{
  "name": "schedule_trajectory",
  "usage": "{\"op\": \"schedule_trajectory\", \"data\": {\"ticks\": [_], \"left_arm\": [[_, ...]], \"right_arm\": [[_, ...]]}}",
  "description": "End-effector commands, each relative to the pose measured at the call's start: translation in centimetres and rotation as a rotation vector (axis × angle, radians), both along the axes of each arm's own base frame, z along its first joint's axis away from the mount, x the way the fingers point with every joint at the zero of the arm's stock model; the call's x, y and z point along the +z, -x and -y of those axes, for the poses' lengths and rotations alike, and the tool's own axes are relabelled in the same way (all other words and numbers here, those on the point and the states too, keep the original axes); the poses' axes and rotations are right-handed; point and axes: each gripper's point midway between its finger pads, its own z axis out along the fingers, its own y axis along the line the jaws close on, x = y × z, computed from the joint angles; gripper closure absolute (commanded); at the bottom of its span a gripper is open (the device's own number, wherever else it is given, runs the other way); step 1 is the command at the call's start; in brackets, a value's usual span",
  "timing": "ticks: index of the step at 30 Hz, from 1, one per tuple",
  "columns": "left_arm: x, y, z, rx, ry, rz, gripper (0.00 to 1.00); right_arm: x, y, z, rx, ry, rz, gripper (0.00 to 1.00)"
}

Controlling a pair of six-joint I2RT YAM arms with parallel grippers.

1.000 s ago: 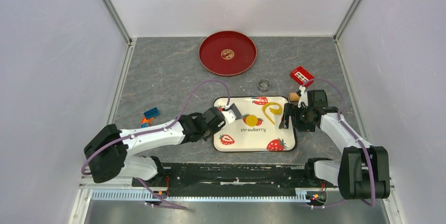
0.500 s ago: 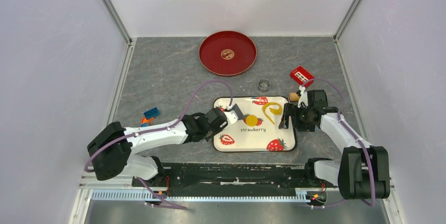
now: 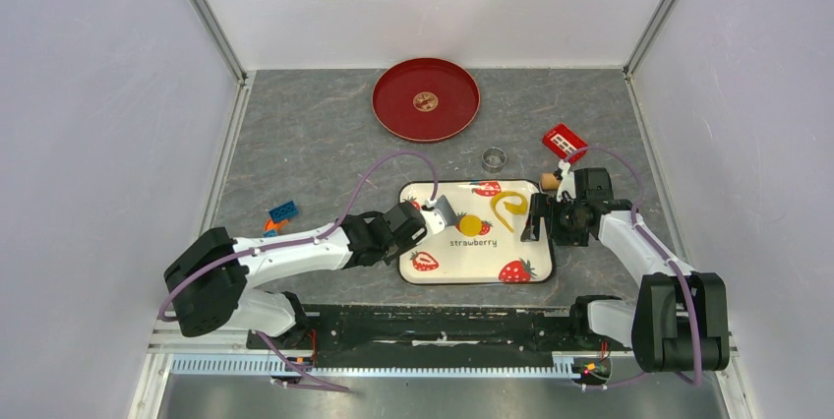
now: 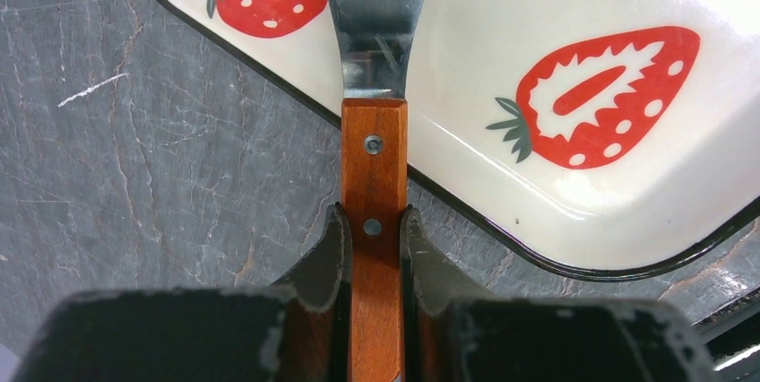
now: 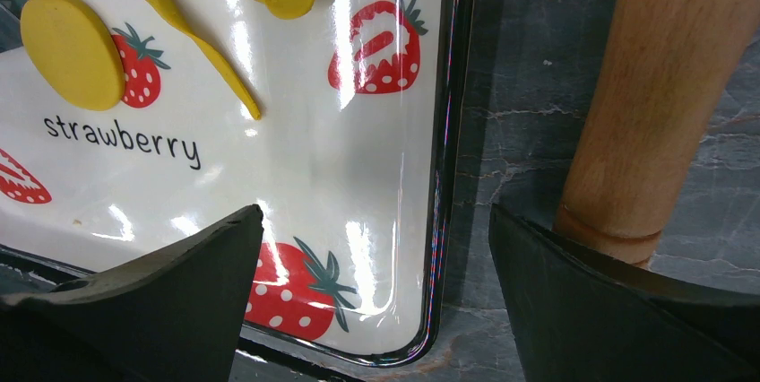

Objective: Roll out the dumpling wrappers from the dough

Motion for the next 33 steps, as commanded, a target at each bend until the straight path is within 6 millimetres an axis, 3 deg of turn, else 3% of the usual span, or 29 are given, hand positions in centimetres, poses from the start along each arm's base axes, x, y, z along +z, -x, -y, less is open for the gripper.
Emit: {"op": "schedule_trajectory", "data": {"ticks": [1,22,33], "left_arm": [[0.4,0.3,1.6,-0.086,0.021,-0.012,0.98],[1.4,1.9,1.7,-0.131,0.059,-0.043,0.98],[0.7,1.2,1.9,-0.090,0.029,-0.036,0.98]], "right_arm": [[0.0,-0.5,-0.1,0.016,-0.009,0.019,0.02],[0.0,-0.3,-0.3,0.022,-0.017,0.018,0.02],[-0.1,-0.3,-0.3,0.024,-0.017,0.017,0.02]]}}
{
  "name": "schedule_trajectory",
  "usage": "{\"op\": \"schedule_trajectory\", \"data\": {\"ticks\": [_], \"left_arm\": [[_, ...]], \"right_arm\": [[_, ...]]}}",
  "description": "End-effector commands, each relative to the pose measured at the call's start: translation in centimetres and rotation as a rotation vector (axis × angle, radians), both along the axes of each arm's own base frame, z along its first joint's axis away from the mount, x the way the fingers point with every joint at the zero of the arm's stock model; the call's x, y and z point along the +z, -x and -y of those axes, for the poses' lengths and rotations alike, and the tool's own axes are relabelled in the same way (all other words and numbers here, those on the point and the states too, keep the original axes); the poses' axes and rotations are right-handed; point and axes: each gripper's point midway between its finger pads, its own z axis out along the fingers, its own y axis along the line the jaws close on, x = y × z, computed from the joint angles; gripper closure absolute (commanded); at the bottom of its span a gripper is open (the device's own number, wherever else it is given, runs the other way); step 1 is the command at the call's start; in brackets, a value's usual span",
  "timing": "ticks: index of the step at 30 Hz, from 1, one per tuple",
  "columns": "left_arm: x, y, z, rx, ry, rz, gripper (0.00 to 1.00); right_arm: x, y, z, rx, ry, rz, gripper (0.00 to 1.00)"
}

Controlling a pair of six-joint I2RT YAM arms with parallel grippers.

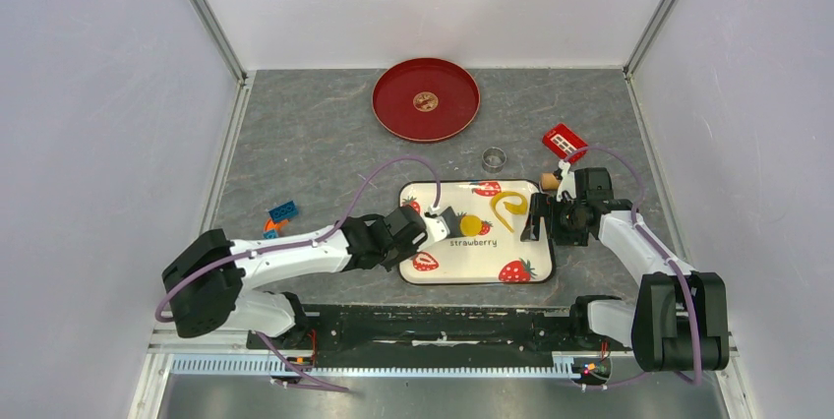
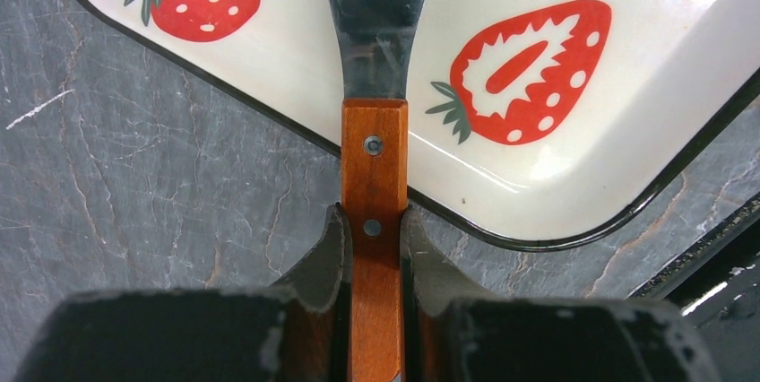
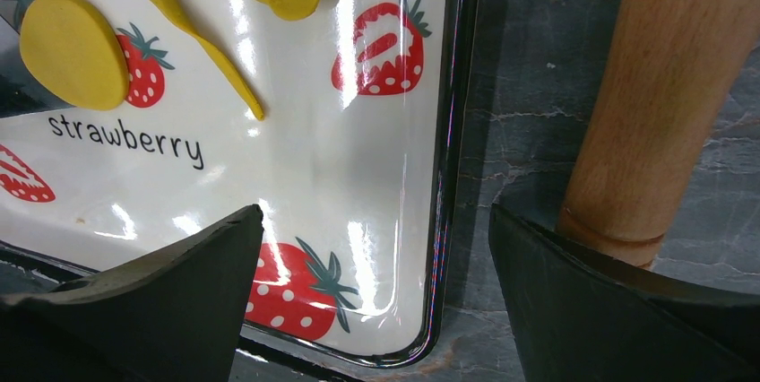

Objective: Roll out the dumpling wrappers from the dough

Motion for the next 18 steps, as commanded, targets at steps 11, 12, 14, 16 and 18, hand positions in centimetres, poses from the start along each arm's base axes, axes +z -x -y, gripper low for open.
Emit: {"op": "schedule_trajectory", "data": {"ticks": [11,12,14,16,18], "left_arm": [[1.3,-1.1,2.5,-0.045,0.011,0.014,0.98],[1.3,-1.1,2.6,-0.048,0.009,0.007,0.98],[1.3,-1.1,2.8,-0.048,0.005,0.001,0.98],[1.4,-1.1,2.9,-0.048,0.003,-0.010,0.98],[1.4,-0.9,3.1,-0.049,0.004,-0.026,0.98]], "right_arm": [[-0.1,-0.1,-0.3,0.023,-0.019,0.014,0.02],[-0.1,-0.2,-0.3,0.024,-0.018,0.015,0.02],[-0.1,-0.2,-0.3,0.024,-0.019,0.015,0.02],[0.0,-0.1,-0.4,0.024,-0.021,0.014,0.02],[0.0,-0.2,-0.4,0.026,-0.024,0.017,0.02]]}}
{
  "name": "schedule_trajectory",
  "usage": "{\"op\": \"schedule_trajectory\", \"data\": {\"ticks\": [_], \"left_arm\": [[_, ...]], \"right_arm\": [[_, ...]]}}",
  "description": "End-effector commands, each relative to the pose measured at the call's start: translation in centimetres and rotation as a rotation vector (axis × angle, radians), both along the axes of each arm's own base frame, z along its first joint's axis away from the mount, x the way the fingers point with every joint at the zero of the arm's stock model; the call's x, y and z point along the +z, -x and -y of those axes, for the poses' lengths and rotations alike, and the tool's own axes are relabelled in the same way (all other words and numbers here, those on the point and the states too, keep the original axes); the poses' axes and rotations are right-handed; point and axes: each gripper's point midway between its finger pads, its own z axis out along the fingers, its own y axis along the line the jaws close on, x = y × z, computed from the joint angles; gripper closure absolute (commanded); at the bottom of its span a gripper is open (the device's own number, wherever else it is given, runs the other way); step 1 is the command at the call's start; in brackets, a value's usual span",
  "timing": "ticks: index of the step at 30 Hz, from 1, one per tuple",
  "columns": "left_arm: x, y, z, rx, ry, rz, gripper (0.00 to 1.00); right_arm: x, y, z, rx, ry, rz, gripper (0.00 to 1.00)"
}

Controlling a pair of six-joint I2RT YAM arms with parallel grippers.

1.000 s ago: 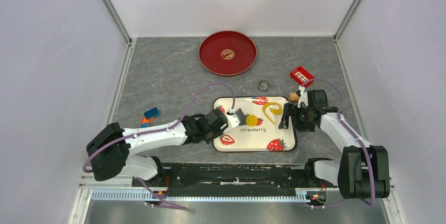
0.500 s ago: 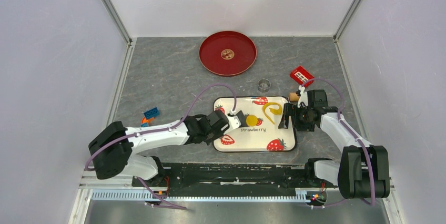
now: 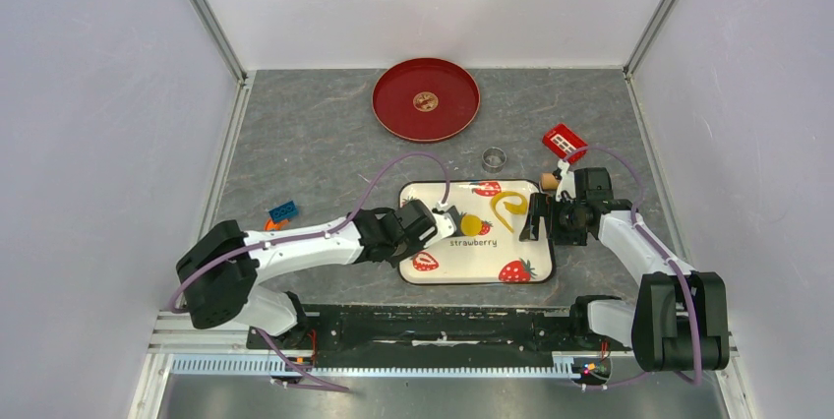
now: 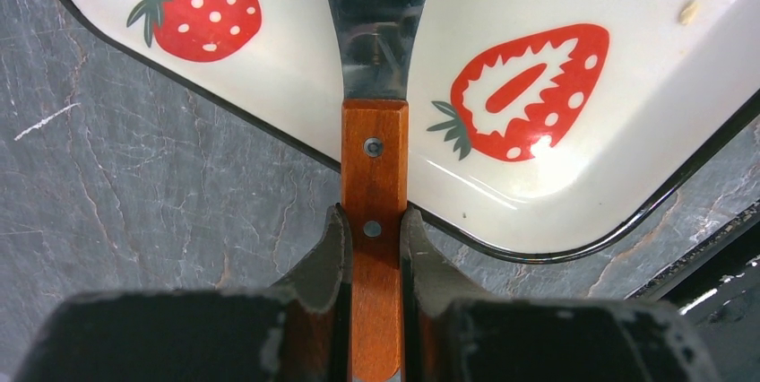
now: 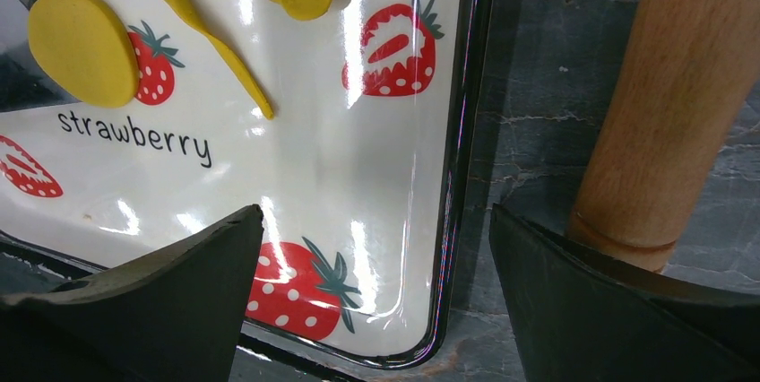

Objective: Roll out the dumpling wrappers from the dough

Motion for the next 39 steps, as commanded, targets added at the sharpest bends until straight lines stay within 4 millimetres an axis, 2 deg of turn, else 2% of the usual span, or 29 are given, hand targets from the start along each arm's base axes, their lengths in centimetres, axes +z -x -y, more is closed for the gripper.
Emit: {"op": "schedule_trajectory", "data": {"ticks": [1,9,14,28,32,39], "left_arm": [[1.5,-0.3,2.3,-0.048,0.055,-0.007,0.98],[2.0,1.1,2.5,-0.092,0.091,-0.115,0.98],[2.1,1.2,2.7,-0.109,0.079,-0.133,0.98],[-0.3,-0.1,4.5,-0.071,0.060,-0.151,0.98],[-0.3,-0.7,5.2,-0.052,0.079,-0.132,0.98],[0.9,-1.5,6.7,-0.038,0.171,-0.084,0.98]], "right_arm": [[-0.1,-0.1,-0.2,0.019,-0.011,0.013,0.02],[-0.1,-0.1,-0.3,0.023,-0.018,0.012,0.02],[0.0,-0.1,-0.4,0.024,-0.021,0.013,0.02],[0.0,0.0,-0.5,0.029,-0.027,0.014,0.02],[0.0,0.1,-0.6,0.031,-0.033,0.013,0.02],[0.0,0.1,-0.8,0.038,-0.043,0.015,0.02]]}}
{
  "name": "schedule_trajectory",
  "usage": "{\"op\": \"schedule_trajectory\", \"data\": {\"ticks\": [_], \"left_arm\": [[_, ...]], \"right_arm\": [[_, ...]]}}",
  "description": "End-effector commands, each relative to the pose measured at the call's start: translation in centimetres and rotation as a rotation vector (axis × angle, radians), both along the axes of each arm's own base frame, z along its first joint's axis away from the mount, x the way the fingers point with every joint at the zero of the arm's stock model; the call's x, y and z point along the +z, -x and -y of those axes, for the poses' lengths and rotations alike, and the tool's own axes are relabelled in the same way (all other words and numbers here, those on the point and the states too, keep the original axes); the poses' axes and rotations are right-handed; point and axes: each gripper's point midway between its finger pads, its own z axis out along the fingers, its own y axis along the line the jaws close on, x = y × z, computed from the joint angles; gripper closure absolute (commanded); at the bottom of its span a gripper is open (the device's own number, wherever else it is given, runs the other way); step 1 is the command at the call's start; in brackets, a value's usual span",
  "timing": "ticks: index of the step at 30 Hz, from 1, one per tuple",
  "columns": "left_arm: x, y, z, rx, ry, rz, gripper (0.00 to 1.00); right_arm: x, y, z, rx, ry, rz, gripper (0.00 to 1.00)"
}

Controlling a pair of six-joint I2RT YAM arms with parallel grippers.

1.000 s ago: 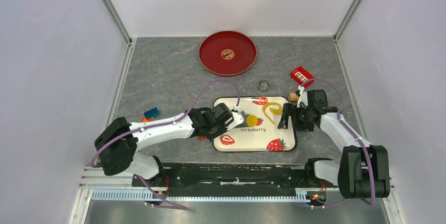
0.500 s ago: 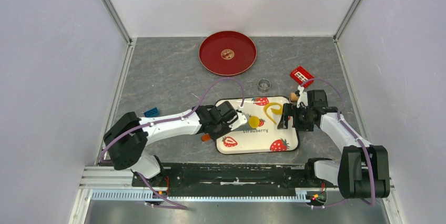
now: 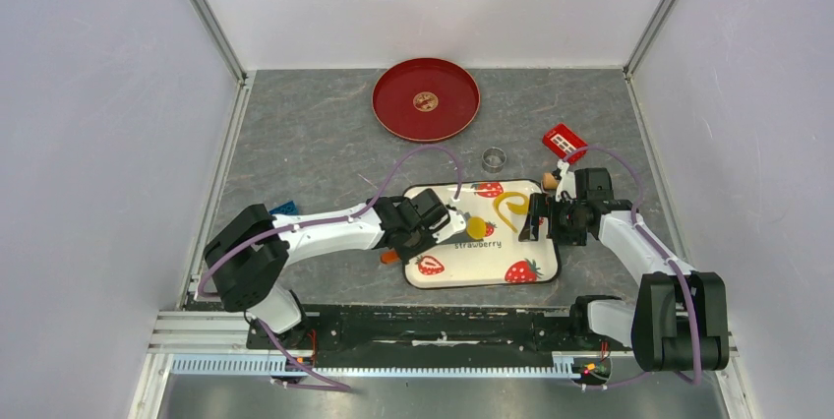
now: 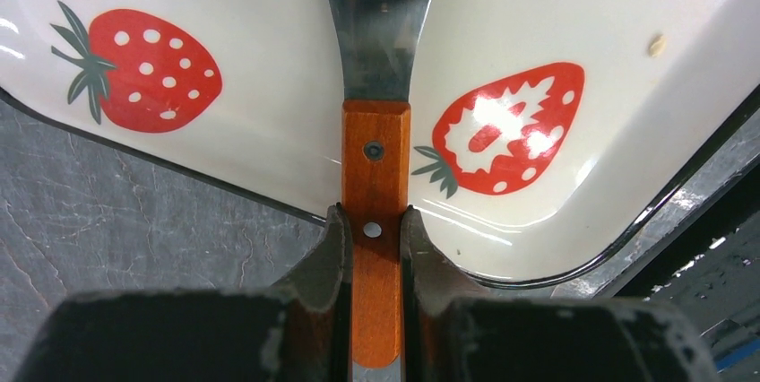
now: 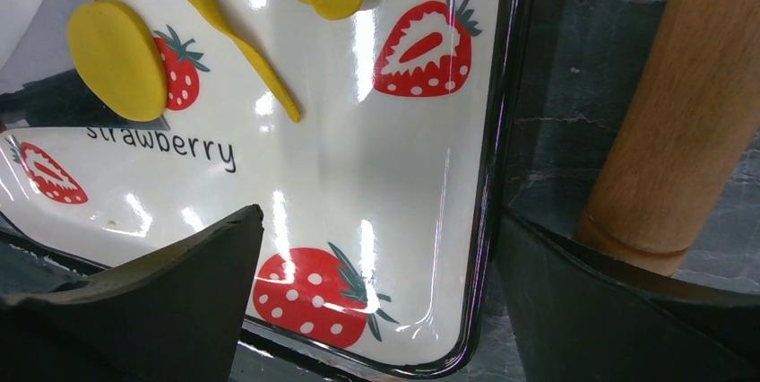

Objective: Roll out the dumpling wrappers from the dough

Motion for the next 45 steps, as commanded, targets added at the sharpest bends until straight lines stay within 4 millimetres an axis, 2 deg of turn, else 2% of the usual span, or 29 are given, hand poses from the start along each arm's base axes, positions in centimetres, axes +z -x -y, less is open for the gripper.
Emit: {"op": "schedule_trajectory", "data": {"ticks": [1,9,14,23,29,37,41,45], "left_arm": [[2.3,-2.0,4.3,0.007,0.184,0.080,0.98],[2.7,-2.0,4.6,0.028,0.252,0.108,0.98],[3.8,-2.3,4.1,0.055,0.309,0.157,0.98],[7.1,-2.7,3.4,0.124,0.454,0.213,0.98],[9.0,-3.3,2.1,0.174,0.489,0.231,0.98],[9.9,-4.7,-1.1,0.291,0.484,0.216,0.98],[9.9,-5.8,-3.5,0.366,0.445,0.232,0.98],[10.2,-6.3,-5.4,0.453,0.432,0.235,0.98]], "right_arm": [[-0.1,0.0,-0.5,0.023,-0.027,0.012,0.02],[-0.1,0.1,-0.6,0.028,-0.033,0.012,0.02],[0.0,0.0,-0.7,0.030,-0.039,0.016,0.02],[1.1,-0.6,-1.0,0.037,-0.059,0.051,0.02],[2.4,-1.2,-1.2,0.045,-0.065,0.085,0.02],[6.8,-4.8,-2.1,0.080,-0.100,0.172,0.03],[9.0,-7.0,-3.8,0.117,-0.109,0.200,0.05],[11.1,-9.8,-6.3,0.156,-0.105,0.233,0.07]]}}
